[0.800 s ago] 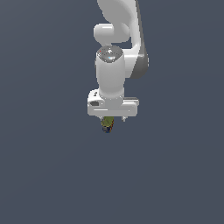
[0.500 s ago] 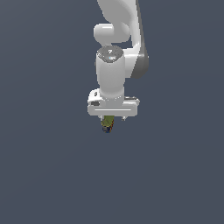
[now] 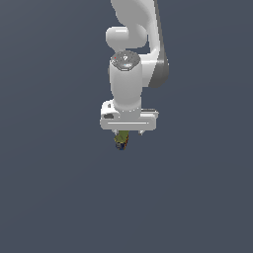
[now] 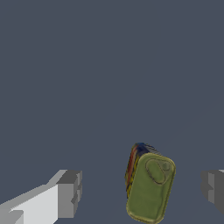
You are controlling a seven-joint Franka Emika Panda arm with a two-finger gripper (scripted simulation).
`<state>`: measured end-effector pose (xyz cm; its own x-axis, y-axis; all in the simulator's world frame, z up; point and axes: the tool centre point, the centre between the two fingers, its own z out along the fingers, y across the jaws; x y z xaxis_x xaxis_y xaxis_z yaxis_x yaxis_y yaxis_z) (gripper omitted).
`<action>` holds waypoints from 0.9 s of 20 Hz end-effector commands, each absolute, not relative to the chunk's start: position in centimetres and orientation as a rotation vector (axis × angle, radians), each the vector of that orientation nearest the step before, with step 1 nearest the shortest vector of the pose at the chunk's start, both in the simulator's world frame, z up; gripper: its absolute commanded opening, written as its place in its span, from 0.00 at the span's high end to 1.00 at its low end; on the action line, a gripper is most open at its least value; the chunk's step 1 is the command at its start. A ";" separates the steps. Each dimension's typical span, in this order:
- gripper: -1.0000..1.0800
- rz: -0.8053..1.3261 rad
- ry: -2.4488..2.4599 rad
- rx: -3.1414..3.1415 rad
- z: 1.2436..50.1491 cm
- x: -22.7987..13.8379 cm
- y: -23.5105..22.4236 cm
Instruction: Pick up the object and move it to a goal position.
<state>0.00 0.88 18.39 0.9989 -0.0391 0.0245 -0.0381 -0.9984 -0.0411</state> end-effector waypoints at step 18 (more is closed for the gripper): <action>0.04 -0.004 0.420 -3.107 11.8 -5.5 -1.8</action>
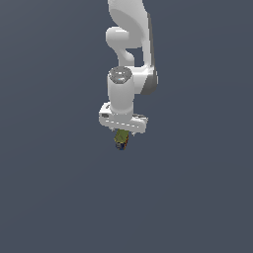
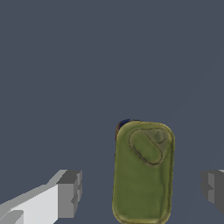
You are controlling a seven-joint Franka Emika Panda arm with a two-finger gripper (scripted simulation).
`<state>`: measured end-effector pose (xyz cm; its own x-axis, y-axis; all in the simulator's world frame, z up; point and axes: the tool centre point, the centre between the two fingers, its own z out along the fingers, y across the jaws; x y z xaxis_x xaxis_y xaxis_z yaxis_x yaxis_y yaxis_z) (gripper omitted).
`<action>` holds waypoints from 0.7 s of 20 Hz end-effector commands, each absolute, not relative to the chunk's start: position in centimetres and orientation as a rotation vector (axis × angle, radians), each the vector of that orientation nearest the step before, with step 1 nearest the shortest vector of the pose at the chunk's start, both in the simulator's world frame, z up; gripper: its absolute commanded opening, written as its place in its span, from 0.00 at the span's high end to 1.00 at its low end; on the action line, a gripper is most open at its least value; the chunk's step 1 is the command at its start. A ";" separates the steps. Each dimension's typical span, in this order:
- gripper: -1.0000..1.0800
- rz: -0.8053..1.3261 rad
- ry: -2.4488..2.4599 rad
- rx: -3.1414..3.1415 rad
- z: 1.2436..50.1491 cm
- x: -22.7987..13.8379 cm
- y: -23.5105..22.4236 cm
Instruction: Pick up the object and move it to a goal position.
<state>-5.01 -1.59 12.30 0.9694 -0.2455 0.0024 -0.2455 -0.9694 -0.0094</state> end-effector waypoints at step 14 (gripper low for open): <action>0.04 0.001 0.472 -3.106 9.7 -6.5 -2.2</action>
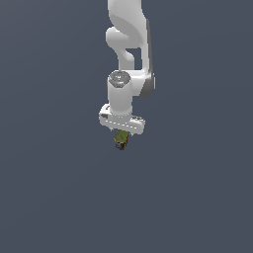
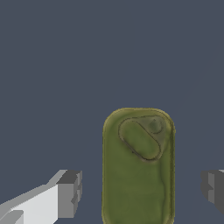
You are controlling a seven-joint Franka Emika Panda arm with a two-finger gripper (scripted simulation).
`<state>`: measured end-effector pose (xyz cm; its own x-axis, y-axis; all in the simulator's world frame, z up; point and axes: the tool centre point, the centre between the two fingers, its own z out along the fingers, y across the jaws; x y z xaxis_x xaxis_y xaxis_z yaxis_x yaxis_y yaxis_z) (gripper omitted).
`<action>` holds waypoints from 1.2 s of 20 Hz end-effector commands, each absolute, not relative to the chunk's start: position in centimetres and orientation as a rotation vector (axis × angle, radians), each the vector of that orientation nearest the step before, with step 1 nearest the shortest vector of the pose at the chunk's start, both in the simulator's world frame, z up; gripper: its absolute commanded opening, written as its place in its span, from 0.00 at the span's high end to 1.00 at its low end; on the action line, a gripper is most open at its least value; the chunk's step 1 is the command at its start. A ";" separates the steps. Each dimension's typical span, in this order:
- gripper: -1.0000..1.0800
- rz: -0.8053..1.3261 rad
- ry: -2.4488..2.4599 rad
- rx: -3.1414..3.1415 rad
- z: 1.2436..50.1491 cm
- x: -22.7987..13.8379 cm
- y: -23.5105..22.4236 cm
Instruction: Pick up the object and move it to a goal position.
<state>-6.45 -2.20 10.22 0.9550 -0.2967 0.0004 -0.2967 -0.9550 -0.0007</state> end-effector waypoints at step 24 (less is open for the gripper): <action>1.00 0.001 0.477 -3.105 5.9 -6.6 -2.2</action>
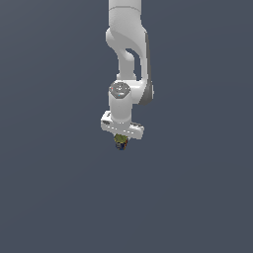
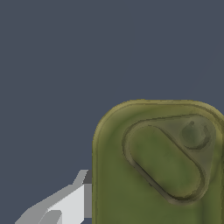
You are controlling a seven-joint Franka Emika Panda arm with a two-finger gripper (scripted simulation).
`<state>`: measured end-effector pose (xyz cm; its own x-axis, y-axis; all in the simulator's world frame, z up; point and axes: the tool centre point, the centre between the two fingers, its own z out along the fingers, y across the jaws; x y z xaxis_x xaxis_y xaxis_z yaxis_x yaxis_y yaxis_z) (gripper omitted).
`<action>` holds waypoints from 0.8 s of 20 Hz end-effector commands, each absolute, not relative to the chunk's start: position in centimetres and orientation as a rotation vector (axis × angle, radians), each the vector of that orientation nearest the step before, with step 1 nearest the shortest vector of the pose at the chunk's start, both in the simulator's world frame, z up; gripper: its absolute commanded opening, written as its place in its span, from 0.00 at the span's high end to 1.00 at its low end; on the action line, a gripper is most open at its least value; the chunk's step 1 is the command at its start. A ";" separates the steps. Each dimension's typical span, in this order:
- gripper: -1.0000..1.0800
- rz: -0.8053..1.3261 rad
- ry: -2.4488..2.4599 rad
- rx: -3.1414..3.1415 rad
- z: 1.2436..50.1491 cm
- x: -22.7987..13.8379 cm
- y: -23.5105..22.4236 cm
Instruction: Pick up the object and move it to a goal position.
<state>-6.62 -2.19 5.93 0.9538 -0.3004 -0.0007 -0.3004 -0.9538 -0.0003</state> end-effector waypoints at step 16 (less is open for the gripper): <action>1.00 0.000 0.478 -3.106 13.4 -4.5 0.1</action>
